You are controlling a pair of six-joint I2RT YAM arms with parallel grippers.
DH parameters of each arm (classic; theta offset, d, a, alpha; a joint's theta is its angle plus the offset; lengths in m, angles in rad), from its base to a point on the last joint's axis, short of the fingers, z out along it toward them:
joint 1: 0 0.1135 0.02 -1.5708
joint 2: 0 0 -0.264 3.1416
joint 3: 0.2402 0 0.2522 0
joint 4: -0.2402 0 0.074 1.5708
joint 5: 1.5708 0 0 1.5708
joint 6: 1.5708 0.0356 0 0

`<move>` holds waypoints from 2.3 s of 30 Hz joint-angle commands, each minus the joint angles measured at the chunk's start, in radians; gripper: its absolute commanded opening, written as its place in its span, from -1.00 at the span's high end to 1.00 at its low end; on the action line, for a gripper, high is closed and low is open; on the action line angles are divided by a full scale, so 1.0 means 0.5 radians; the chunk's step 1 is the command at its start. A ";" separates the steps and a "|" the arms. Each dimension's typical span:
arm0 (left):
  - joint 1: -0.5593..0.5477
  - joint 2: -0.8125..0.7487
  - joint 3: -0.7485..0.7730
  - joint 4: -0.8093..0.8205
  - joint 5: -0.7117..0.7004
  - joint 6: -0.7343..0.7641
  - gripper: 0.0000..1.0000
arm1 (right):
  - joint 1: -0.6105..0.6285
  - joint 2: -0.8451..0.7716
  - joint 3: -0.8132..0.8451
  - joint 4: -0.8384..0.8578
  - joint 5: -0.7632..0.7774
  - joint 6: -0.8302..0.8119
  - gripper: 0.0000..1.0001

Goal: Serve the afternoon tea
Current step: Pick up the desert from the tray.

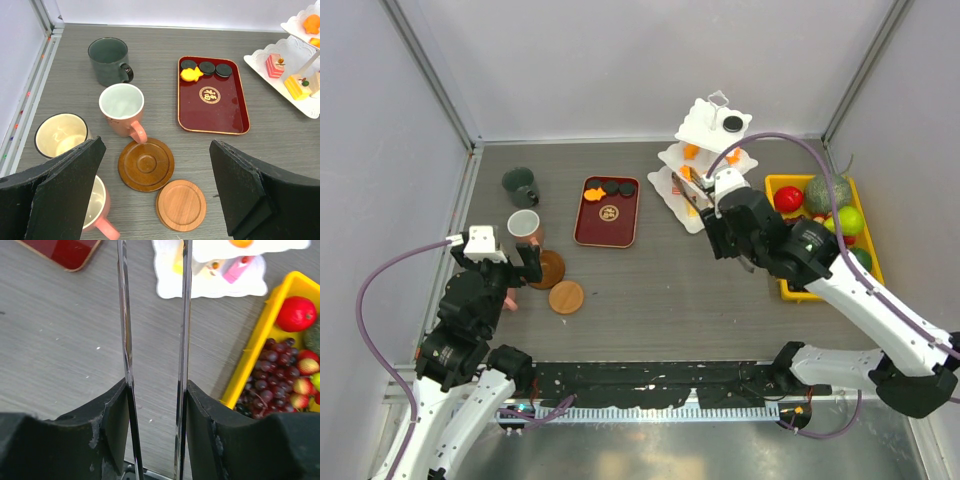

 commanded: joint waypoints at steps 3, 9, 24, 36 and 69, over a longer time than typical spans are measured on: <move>-0.007 0.006 -0.001 0.085 0.001 0.028 -0.98 | 0.249 0.207 -0.008 0.250 -0.043 0.155 0.03; -0.007 0.003 -0.001 0.092 0.001 0.028 -0.98 | 0.311 0.566 0.114 0.395 -0.165 0.121 0.03; -0.010 -0.015 -0.004 0.089 0.007 0.028 -0.98 | 0.201 1.480 0.703 0.576 0.012 -0.093 0.07; -0.010 -0.012 -0.004 0.095 0.017 0.025 -0.98 | -0.029 1.812 0.802 0.883 0.012 -0.210 0.06; -0.013 -0.012 -0.004 0.092 0.010 0.028 -0.98 | -0.125 2.122 0.955 0.797 -0.086 -0.219 -0.01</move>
